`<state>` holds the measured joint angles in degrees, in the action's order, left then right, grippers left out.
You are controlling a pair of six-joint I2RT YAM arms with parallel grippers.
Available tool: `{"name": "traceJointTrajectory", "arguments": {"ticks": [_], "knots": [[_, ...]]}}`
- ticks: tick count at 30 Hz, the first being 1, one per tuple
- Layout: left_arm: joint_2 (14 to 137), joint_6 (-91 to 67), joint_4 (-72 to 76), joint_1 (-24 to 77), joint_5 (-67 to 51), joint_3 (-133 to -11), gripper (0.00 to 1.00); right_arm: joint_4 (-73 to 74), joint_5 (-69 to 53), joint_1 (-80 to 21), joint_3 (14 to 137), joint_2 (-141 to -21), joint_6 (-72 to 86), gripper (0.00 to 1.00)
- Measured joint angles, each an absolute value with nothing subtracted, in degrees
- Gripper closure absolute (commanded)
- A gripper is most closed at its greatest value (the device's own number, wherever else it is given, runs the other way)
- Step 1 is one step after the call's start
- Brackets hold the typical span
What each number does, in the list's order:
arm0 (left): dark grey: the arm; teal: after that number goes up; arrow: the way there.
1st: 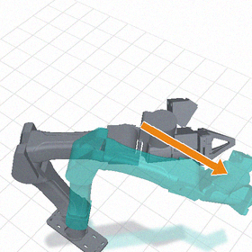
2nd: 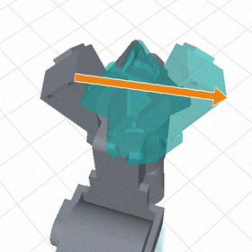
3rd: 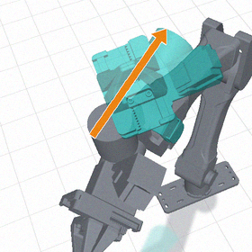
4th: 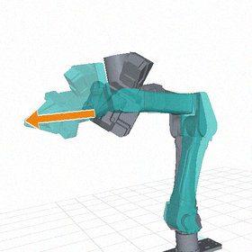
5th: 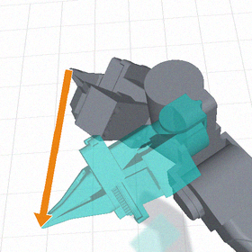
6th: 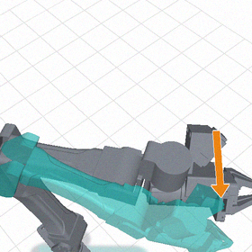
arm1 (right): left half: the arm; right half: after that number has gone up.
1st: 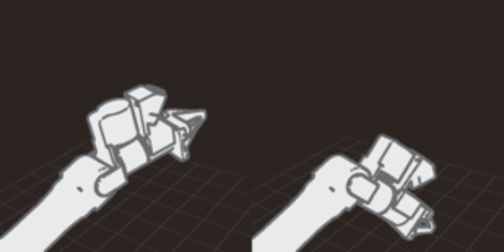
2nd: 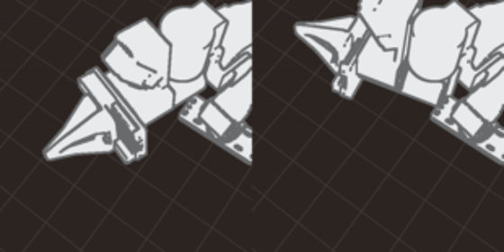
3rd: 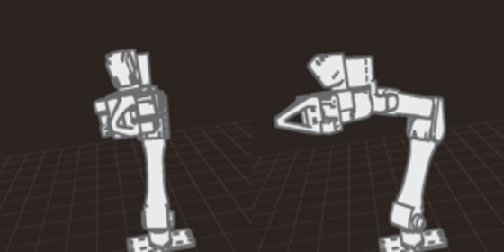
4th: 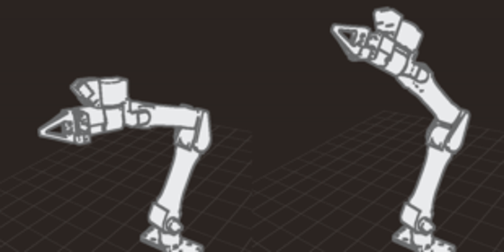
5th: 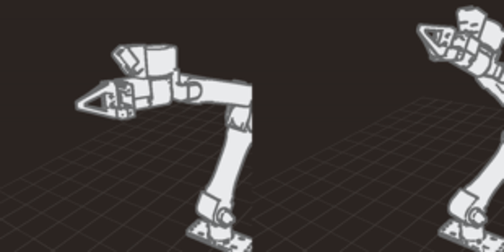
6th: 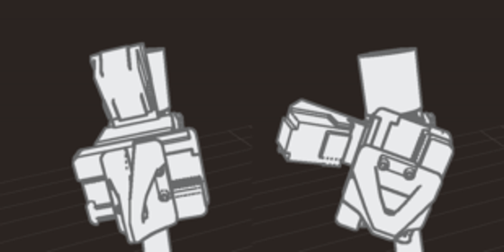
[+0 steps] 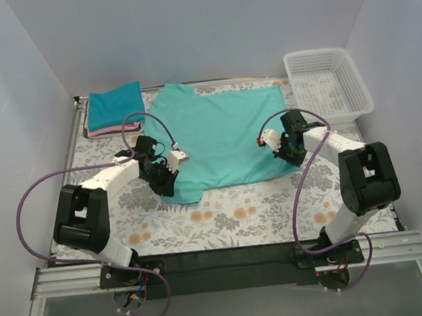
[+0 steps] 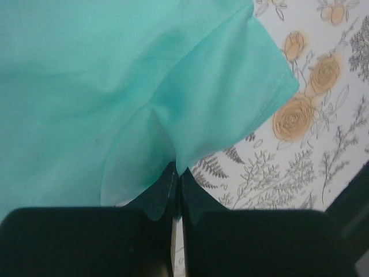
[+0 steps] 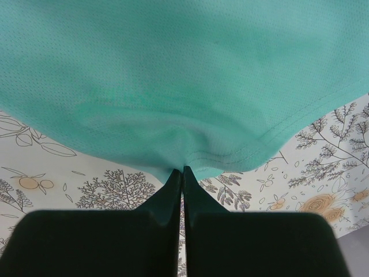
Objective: Fold and stack the t-shirts
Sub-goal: Flatten the tshirt out
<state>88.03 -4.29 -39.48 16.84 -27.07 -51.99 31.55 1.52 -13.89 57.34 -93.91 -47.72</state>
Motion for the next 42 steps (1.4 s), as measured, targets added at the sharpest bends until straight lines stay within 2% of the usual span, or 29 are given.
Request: {"name": "traceJointTrajectory", "arguments": {"ticks": [7,8,9,12,13,17,18,20,23,25,26,27,30,38,42], "knots": [[93.1,3.8,-53.9,16.3,-34.8,-61.7,1.0,31.6,1.5,-13.9,57.3,-93.9,-47.7,0.99],[93.9,5.7,-56.6,16.3,-35.9,-63.2,0.98,31.6,1.5,-13.9,57.3,-93.9,-47.7,0.99],[94.9,7.4,-58.8,16.3,-36.5,-64.3,0.83,31.6,1.5,-13.9,57.3,-93.9,-47.7,0.99],[100.1,8.5,-62.2,15.7,-37.0,-64.8,0.77,31.6,1.5,-13.9,57.3,-94.0,-47.7,0.99],[101.8,7.8,-62.4,15.2,-37.1,-64.8,0.71,31.6,1.5,-13.9,57.3,-94.0,-47.7,0.99],[104.6,2.3,-59.4,11.5,-36.3,-64.8,0.57,31.6,1.3,-13.9,57.3,-94.1,-47.5,0.99],[103.8,1.5,-58.4,10.8,-36.0,-64.9,0.48,31.6,1.3,-13.9,57.3,-94.1,-47.5,0.99],[101.7,0.7,-57.1,9.3,-35.6,-64.9,0.46,31.6,1.3,-13.9,57.3,-94.1,-47.4,0.99],[95.3,0.9,-55.2,8.6,-35.0,-63.2,0.47,31.6,1.3,-13.9,57.3,-94.1,-47.2,0.99],[90.5,1.1,-54.7,8.7,-34.5,-61.4,0.52,31.6,1.3,-13.9,57.3,-94.1,-47.1,0.99],[88.0,1.0,-54.4,8.7,-34.1,-60.3,0.57,31.7,1.3,-13.9,57.4,-94.1,-47.0,0.99],[85.6,0.9,-54.0,8.8,-33.9,-59.4,0.74,31.7,1.3,-13.9,57.4,-94.1,-46.9,0.99],[80.5,1.2,-53.6,9.1,-34.3,-57.2,0.94,32.0,1.3,-13.9,57.5,-94.1,-46.8,0.99],[77.9,2.3,-53.9,15.2,-33.6,-50.5,0.96,32.1,1.3,-13.9,57.6,-94.1,-46.7,0.99],[80.4,0.8,-51.0,16.7,-31.4,-49.1,0.94,32.2,1.4,-13.9,57.6,-94.2,-46.6,0.99]]}}
